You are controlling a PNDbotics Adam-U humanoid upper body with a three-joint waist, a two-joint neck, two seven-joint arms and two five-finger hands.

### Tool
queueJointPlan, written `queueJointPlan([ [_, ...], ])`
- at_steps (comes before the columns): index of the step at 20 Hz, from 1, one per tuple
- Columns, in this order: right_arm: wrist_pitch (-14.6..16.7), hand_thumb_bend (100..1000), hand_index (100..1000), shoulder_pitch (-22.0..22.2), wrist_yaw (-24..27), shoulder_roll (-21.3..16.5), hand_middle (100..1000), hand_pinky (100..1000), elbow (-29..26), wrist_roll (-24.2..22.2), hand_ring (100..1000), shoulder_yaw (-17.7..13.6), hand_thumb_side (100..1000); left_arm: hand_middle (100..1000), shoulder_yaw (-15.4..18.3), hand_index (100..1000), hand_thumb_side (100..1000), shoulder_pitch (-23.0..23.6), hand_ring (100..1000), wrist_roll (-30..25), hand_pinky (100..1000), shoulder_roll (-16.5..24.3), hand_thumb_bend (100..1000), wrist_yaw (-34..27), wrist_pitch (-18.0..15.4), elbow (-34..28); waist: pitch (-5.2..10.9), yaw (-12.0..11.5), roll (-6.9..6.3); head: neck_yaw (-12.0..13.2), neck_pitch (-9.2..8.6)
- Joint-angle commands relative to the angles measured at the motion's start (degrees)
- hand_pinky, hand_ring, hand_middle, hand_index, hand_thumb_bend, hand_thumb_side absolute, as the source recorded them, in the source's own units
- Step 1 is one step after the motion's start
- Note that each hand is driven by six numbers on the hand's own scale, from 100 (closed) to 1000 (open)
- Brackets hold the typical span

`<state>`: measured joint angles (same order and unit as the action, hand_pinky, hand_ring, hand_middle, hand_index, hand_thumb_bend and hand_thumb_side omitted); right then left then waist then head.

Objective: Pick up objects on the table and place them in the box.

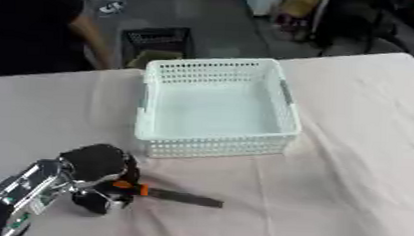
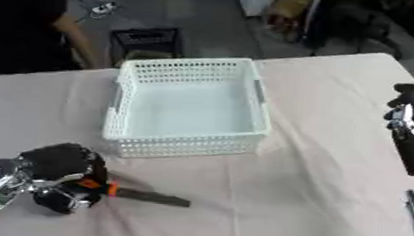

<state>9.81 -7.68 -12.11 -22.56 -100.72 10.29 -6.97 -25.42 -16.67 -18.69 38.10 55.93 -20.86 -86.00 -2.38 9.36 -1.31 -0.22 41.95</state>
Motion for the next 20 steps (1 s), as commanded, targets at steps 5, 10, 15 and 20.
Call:
queueJointPlan([
  [5,0.0,100,723,-0.3,0.2,-0.7,481,345,-0.4,-0.1,426,-0.3,692,226,0.5,395,208,0.1,225,1.0,271,0.7,100,-7.2,1.5,1.1,0.3,0.1,0.19,0.3,-0.24],
  [10,0.0,100,723,-0.3,0.2,-0.7,481,345,-0.4,-0.1,426,-0.3,692,185,0.9,355,239,0.1,187,1.1,230,1.1,100,-9.8,2.1,0.7,0.32,0.0,0.19,0.3,-0.3],
  [15,0.0,100,723,-0.3,0.2,-0.7,481,345,-0.4,0.0,426,-0.3,690,171,1.5,345,252,0.3,170,0.3,213,1.7,100,-12.5,2.6,-0.8,0.32,0.0,0.19,0.2,-0.35],
  [20,0.0,100,723,-0.3,0.2,-0.7,481,345,-0.4,0.0,426,-0.3,692,161,2.6,338,265,0.6,159,-1.3,206,3.4,100,-17.5,3.6,-4.5,0.3,0.0,0.15,0.1,-0.32],
])
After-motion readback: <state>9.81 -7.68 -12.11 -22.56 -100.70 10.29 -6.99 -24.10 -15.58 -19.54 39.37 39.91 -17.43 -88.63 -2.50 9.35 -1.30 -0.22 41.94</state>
